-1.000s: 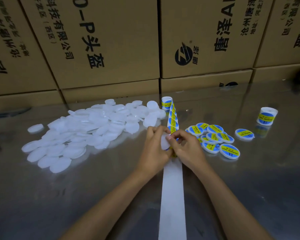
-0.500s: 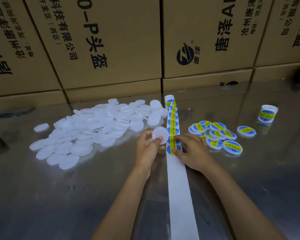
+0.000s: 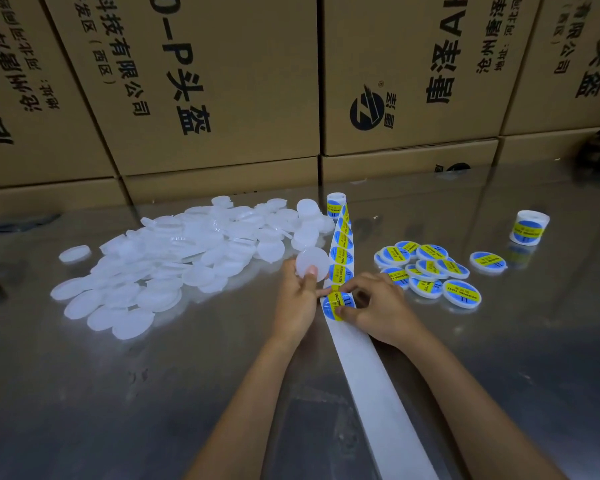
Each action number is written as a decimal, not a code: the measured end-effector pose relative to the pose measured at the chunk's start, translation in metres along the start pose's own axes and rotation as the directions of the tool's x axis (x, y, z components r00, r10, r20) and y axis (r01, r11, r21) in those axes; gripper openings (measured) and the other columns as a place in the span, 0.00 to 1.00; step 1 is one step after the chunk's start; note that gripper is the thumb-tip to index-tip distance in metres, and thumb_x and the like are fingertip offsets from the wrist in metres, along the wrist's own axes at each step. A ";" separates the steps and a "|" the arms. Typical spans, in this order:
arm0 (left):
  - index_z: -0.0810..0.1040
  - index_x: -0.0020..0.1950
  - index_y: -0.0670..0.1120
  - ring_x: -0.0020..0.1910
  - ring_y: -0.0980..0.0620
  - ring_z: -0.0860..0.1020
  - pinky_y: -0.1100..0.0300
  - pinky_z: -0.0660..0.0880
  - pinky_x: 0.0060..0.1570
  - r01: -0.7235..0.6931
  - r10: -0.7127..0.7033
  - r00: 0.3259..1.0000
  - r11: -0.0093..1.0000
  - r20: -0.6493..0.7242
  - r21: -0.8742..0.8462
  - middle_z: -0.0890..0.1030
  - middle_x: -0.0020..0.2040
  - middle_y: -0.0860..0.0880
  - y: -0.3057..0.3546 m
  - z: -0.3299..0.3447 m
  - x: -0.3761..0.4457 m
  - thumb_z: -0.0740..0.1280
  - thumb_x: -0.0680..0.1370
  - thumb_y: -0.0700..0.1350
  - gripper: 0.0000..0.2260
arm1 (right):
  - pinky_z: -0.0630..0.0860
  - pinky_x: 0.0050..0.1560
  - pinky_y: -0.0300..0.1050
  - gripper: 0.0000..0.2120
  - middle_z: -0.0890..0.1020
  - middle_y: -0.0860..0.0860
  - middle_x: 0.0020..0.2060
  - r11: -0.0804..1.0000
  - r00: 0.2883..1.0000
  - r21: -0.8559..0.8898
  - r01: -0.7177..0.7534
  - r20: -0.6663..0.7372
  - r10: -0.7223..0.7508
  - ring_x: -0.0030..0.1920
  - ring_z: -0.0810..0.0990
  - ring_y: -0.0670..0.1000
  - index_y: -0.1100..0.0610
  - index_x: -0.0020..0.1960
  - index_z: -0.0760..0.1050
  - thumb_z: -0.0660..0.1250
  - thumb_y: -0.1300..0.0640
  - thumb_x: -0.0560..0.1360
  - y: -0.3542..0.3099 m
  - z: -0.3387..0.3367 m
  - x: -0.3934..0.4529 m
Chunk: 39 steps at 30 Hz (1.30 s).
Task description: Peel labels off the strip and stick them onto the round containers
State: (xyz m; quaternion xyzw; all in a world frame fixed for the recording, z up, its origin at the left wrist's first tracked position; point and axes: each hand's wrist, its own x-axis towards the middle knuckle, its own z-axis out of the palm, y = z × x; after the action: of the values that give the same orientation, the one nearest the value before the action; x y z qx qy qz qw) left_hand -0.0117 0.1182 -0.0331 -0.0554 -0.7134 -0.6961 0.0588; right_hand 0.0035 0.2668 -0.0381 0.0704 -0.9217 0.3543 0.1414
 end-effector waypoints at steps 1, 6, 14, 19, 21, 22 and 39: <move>0.67 0.62 0.45 0.42 0.55 0.85 0.67 0.78 0.42 0.001 -0.001 1.000 1.000 -0.001 0.020 0.79 0.60 0.46 -0.001 0.000 0.001 0.55 0.86 0.41 0.06 | 0.68 0.61 0.51 0.12 0.79 0.45 0.45 1.000 1.000 0.012 -0.001 -0.006 0.001 0.53 0.71 0.48 0.50 0.51 0.81 0.77 0.53 0.69 -0.001 0.000 -0.001; 0.67 0.67 0.42 0.43 0.53 0.85 0.68 0.78 0.39 0.056 -0.055 0.998 0.998 -0.030 0.034 0.80 0.59 0.41 -0.002 -0.004 0.004 0.54 0.86 0.41 0.11 | 0.69 0.61 0.51 0.11 0.82 0.44 0.49 0.993 0.994 0.081 0.083 -0.073 -0.077 0.56 0.73 0.49 0.49 0.49 0.82 0.76 0.59 0.69 -0.010 -0.002 -0.005; 0.68 0.67 0.39 0.52 0.44 0.83 0.62 0.80 0.46 0.101 -0.097 0.993 0.993 -0.072 0.061 0.80 0.56 0.43 0.002 -0.007 0.004 0.55 0.85 0.40 0.12 | 0.74 0.51 0.40 0.08 0.81 0.44 0.39 0.887 0.996 0.459 0.049 -0.084 -0.011 0.46 0.78 0.48 0.57 0.42 0.80 0.73 0.68 0.71 -0.024 -0.005 -0.005; 0.76 0.56 0.42 0.49 0.43 0.85 0.53 0.80 0.51 0.142 -0.142 0.990 0.990 -0.026 0.013 0.84 0.54 0.40 0.006 -0.008 0.001 0.62 0.83 0.40 0.05 | 0.77 0.37 0.36 0.09 0.82 0.47 0.38 0.659 0.987 0.751 -0.041 -0.073 0.144 0.39 0.80 0.43 0.57 0.44 0.78 0.69 0.70 0.74 -0.023 -0.009 -0.001; 0.80 0.52 0.40 0.51 0.41 0.84 0.48 0.79 0.56 0.142 -0.142 0.990 0.990 -0.026 -0.007 0.85 0.50 0.40 0.008 -0.011 -0.003 0.67 0.81 0.40 0.04 | 0.78 0.37 0.40 0.09 0.84 0.51 0.41 0.572 0.977 0.817 -0.075 -0.054 0.205 0.40 0.82 0.47 0.57 0.46 0.77 0.69 0.70 0.74 -0.022 -0.010 0.001; 0.81 0.52 0.39 0.51 0.40 0.84 0.47 0.79 0.57 0.141 -0.141 0.990 0.990 -0.023 -0.030 0.86 0.50 0.40 0.009 -0.012 -0.005 0.69 0.79 0.40 0.05 | 0.78 0.38 0.41 0.09 0.84 0.53 0.43 0.557 0.974 0.826 -0.082 -0.053 0.221 0.41 0.82 0.49 0.58 0.47 0.76 0.69 0.70 0.74 -0.022 -0.010 0.002; 0.79 0.63 0.36 0.56 0.42 0.84 0.55 0.81 0.56 0.294 -0.234 0.952 0.874 0.195 -0.387 0.84 0.56 0.38 0.026 -0.010 -0.018 0.60 0.83 0.36 0.12 | 0.77 0.39 0.33 0.14 0.82 0.50 0.41 0.653 0.970 0.757 0.003 -0.162 0.183 0.38 0.80 0.43 0.54 0.45 0.75 0.72 0.72 0.71 -0.031 -0.013 0.000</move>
State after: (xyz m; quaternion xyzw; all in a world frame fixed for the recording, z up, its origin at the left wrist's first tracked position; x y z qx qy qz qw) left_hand 0.0103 0.1092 -0.0096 -0.0178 -0.5540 -0.8262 -0.1008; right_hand 0.0132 0.2523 -0.0092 0.0363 -0.6727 0.7156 0.1844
